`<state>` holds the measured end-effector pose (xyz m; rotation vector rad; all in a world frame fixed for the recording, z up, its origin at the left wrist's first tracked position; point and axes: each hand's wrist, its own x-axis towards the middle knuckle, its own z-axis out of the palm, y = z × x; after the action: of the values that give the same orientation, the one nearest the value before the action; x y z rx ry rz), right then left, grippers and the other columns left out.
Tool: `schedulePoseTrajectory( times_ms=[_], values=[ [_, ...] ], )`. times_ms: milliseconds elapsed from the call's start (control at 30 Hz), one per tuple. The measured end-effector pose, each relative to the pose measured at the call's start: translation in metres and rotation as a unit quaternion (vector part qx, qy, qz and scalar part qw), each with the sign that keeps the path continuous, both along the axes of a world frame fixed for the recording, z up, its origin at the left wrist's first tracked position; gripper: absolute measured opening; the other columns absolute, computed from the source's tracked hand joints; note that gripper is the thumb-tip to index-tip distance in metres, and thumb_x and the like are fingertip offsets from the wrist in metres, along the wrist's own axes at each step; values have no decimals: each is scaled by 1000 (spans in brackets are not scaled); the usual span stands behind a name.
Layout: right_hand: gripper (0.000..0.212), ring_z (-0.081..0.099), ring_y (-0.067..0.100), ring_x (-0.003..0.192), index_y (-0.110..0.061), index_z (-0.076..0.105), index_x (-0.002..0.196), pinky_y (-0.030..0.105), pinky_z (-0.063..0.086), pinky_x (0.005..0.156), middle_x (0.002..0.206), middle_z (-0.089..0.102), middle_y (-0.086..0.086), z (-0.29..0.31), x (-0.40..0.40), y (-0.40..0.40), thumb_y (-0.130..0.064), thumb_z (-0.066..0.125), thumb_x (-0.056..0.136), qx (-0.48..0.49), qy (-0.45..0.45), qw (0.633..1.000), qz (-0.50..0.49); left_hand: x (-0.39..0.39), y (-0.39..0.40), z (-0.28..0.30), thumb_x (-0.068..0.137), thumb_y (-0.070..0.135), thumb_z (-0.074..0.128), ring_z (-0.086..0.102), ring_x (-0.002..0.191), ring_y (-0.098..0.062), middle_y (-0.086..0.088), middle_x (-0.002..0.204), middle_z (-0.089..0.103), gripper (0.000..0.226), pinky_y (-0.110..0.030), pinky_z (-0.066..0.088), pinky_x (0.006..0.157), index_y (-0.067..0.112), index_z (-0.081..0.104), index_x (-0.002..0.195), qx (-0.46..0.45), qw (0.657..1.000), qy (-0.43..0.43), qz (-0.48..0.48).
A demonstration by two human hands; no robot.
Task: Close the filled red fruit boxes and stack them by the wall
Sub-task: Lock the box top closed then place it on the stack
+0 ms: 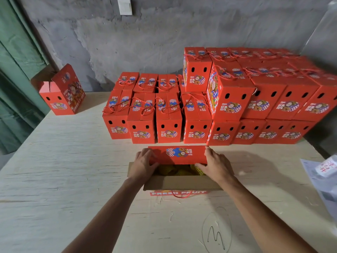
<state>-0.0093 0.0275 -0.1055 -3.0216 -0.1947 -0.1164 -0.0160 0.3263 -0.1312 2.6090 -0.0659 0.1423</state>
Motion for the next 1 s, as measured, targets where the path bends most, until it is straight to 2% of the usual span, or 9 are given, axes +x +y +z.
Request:
schedulePoseTrajectory(
  times_ms=[200,333,433,500,567,667,733,833,1000],
  values=[
    [69,69,21,74,-7,64,119,26,48,61,116,65,2,-3,-1,-3,-64,76,81,-95,-87,992,14,2,-10,3,97,41,65,62,116,-24,-1,139,50,51,-32,54,77,19,44,138,11,998,29,48],
    [74,68,24,94,-8,56,133,39,51,94,131,58,4,-16,12,-8,-68,63,89,-88,-57,994,35,6,-15,5,100,53,53,61,119,-26,-6,136,56,64,-40,51,93,20,29,149,88,993,63,52],
    [82,68,21,102,-15,52,138,41,40,110,136,56,2,-10,22,-10,-80,47,89,-161,-41,985,34,13,-9,10,94,73,45,51,135,-30,-6,137,62,79,-56,15,124,17,34,148,252,962,80,74],
    [88,70,20,90,-16,56,132,39,47,95,119,65,1,5,25,-6,-88,46,82,-208,-39,977,0,20,-4,22,85,86,44,45,140,-32,-7,140,59,93,-57,10,124,16,44,145,304,941,110,103],
    [84,61,16,67,-18,61,111,29,46,66,84,64,-3,23,25,3,-93,49,74,-246,4,968,-49,26,-7,36,81,84,55,50,132,-30,-9,137,59,91,-49,37,112,15,51,140,288,939,153,113],
    [67,50,15,57,-16,57,79,27,40,56,66,55,-3,41,31,23,-82,65,74,-269,72,958,-75,33,-34,50,90,46,74,56,121,-26,-13,135,53,65,-35,53,89,11,51,139,280,946,126,104],
    [50,55,18,65,-14,66,91,28,44,60,77,60,-1,41,34,38,-62,76,82,-218,91,969,-65,31,-57,50,96,23,70,57,119,-26,-15,138,50,55,-33,55,88,8,46,143,278,954,88,66],
    [40,56,16,68,-15,66,101,25,44,59,86,65,-2,28,27,51,-54,69,92,-15,69,996,-52,22,-76,38,99,31,64,64,109,-25,-10,126,59,45,-36,59,88,11,49,136,183,978,99,-12],
    [21,69,-1,75,-22,69,95,23,54,64,83,72,-13,-8,-32,-8,-37,58,103,346,-8,938,5,-13,-15,15,104,38,58,71,96,-16,7,102,75,19,-24,55,73,25,71,107,-213,973,89,2]
  ],
)
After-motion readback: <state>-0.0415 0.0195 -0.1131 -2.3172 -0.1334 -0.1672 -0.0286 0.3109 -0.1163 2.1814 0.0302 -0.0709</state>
